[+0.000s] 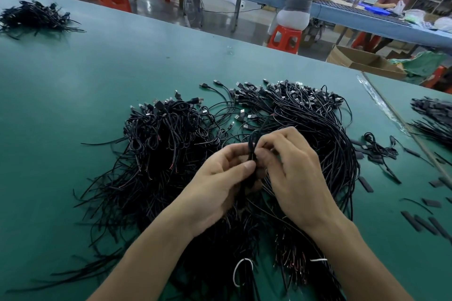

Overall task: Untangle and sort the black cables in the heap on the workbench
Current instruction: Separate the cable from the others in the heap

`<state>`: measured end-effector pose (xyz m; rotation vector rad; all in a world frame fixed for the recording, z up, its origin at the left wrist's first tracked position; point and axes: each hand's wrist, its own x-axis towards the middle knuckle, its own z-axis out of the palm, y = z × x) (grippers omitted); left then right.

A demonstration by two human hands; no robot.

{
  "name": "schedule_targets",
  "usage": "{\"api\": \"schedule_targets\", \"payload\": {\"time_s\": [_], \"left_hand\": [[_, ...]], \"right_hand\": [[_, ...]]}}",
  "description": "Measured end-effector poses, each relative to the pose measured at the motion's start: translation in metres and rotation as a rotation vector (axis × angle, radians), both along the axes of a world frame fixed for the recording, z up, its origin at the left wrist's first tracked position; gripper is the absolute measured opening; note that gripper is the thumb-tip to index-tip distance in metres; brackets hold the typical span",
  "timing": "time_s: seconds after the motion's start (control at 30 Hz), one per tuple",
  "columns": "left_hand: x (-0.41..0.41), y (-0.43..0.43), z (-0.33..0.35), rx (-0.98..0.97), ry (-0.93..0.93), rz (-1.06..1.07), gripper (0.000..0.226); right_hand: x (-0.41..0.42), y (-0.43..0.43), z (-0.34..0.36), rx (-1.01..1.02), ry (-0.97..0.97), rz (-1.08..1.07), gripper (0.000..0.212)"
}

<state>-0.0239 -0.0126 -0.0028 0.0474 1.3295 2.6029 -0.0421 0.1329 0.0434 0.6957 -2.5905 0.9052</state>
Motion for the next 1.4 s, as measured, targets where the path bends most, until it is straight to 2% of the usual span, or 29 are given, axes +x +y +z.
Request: {"api": "schedule_targets", "payload": {"time_s": [0.13, 0.2, 0.27, 0.33, 0.43, 0.47, 0.57, 0.6, 0.67, 0.77, 0.8, 0.87, 0.9, 0.93, 1.0, 1.07, 1.1, 1.2, 1.27, 1.33, 1.4], "left_hand": [[0.001, -0.005, -0.005, -0.688, 0.167, 0.404, 0.042], [0.003, -0.006, -0.004, -0.775, 0.222, 0.466, 0.041], [0.004, -0.004, -0.002, -0.7, 0.21, 0.417, 0.035], [0.005, 0.0, 0.001, -0.543, 0.196, 0.375, 0.028], [0.003, 0.0, 0.004, -0.388, 0.201, 0.41, 0.015], [0.002, -0.001, 0.006, -0.296, 0.186, 0.413, 0.006], [0.003, -0.008, 0.013, 0.078, 0.18, 0.338, 0.025], [0.004, -0.01, 0.017, 0.163, 0.179, 0.312, 0.024], [0.007, -0.013, 0.02, 0.211, 0.191, 0.273, 0.018], [0.007, -0.01, 0.018, 0.149, 0.238, 0.274, 0.029], [0.007, -0.008, 0.019, 0.116, 0.276, 0.278, 0.027], [0.007, -0.006, 0.018, -0.009, 0.374, 0.285, 0.009], [0.007, -0.007, 0.016, -0.07, 0.419, 0.271, 0.013], [0.007, -0.009, 0.014, -0.147, 0.456, 0.25, 0.026], [0.006, -0.013, 0.008, -0.413, 0.48, 0.26, 0.04], [0.006, -0.013, 0.002, -0.717, 0.42, 0.339, 0.048], [0.005, -0.011, -0.001, -0.796, 0.378, 0.395, 0.049], [0.003, -0.004, -0.006, -0.819, 0.323, 0.487, 0.042], [0.003, -0.004, -0.006, -0.81, 0.307, 0.521, 0.045], [0.003, -0.006, -0.006, -0.753, 0.263, 0.524, 0.042], [0.002, -0.008, -0.004, -0.611, 0.235, 0.503, 0.024]], "right_hand": [[0.002, -0.004, -0.001, -0.114, -0.002, -0.014, 0.007], [0.004, -0.008, -0.002, -0.188, -0.008, -0.018, 0.007], [0.007, -0.014, -0.004, -0.277, -0.002, -0.031, 0.011], [0.009, -0.02, -0.006, -0.387, -0.003, -0.031, 0.012], [0.01, -0.024, -0.012, -0.534, -0.06, 0.005, 0.006], [0.01, -0.024, -0.014, -0.539, -0.095, 0.01, 0.006], [0.011, -0.022, -0.019, -0.518, -0.183, 0.051, 0.013], [0.012, -0.022, -0.019, -0.509, -0.202, 0.069, 0.017], [0.013, -0.02, -0.018, -0.466, -0.239, 0.098, 0.023], [0.009, -0.016, -0.017, -0.347, -0.287, 0.132, 0.016], [0.007, -0.014, -0.017, -0.323, -0.303, 0.134, 0.016], [0.004, -0.011, -0.016, -0.305, -0.301, 0.113, 0.016], [0.002, -0.01, -0.015, -0.29, -0.281, 0.089, 0.014], [0.001, -0.008, -0.014, -0.268, -0.254, 0.064, 0.014], [-0.002, -0.004, -0.011, -0.252, -0.222, 0.036, 0.014], [-0.004, 0.0, -0.007, -0.243, -0.189, 0.025, 0.014], [-0.004, 0.001, -0.005, -0.234, -0.161, 0.026, 0.014], [-0.003, -0.001, -0.002, -0.236, -0.121, 0.04, 0.013], [0.0, -0.004, -0.003, -0.277, -0.131, 0.057, 0.014], [0.003, -0.008, -0.006, -0.309, -0.156, 0.081, 0.018], [0.005, -0.011, -0.007, -0.343, -0.184, 0.101, 0.024]]}}
